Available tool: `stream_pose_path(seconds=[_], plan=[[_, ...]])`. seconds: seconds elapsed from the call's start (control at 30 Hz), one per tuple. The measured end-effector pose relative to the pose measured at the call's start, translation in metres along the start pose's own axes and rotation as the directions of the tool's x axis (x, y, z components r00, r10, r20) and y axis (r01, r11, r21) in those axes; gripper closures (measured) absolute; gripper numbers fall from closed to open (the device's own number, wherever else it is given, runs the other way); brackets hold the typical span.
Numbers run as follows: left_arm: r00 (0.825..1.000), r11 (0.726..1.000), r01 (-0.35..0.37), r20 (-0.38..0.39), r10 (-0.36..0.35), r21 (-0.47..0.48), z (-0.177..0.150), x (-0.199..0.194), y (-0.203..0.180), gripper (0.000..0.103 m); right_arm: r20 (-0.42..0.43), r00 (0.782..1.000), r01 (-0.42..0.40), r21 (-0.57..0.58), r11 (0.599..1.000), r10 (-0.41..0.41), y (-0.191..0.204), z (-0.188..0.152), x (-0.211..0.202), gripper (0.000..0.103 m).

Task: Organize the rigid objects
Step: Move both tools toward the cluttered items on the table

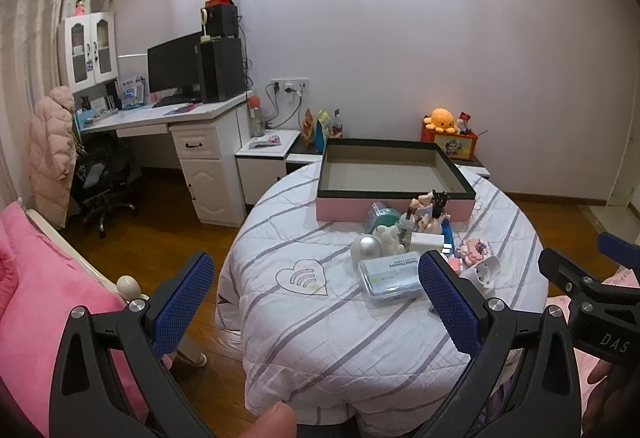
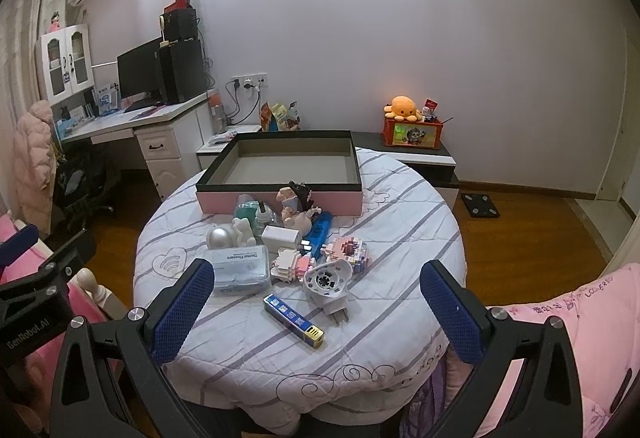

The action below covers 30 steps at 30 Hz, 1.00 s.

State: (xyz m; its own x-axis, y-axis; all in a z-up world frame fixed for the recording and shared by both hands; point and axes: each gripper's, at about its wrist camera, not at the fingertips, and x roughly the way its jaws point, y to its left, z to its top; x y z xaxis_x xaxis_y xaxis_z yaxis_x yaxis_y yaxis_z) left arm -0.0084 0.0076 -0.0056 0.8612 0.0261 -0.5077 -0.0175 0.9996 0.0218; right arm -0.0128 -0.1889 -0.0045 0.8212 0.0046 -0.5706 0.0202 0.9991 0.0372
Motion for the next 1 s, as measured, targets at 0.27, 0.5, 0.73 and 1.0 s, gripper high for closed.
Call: stream_pose_path(seconds=[0.27,0.5,0.73,1.0], plan=[[0.999,1.0,0.014,-0.032,-0.014,0.002,-0.003,0.012,-0.008,0.0,-0.019,1.0,0.0,-0.01,1.0,0.0,-0.002,0.0,0.008,0.0],[0.998,1.0,0.014,-0.063,-0.013,0.005,-0.007,0.025,-0.014,0.0,-0.046,0.999,-0.005,-0.011,1.0,0.005,-0.007,-0.002,0.022,0.0],[0.992,0.999,0.034,-0.124,-0.033,0.006,-0.014,0.052,-0.026,0.0,-0.098,0.995,0.006,-0.007,1.0,-0.007,-0.019,-0.008,0.049,0.0],[0.975,0.998,0.068,-0.214,-0.065,0.004,-0.027,0.101,-0.044,0.0,-0.185,0.983,0.005,-0.003,1.0,-0.005,-0.032,-0.023,0.093,0.0]])
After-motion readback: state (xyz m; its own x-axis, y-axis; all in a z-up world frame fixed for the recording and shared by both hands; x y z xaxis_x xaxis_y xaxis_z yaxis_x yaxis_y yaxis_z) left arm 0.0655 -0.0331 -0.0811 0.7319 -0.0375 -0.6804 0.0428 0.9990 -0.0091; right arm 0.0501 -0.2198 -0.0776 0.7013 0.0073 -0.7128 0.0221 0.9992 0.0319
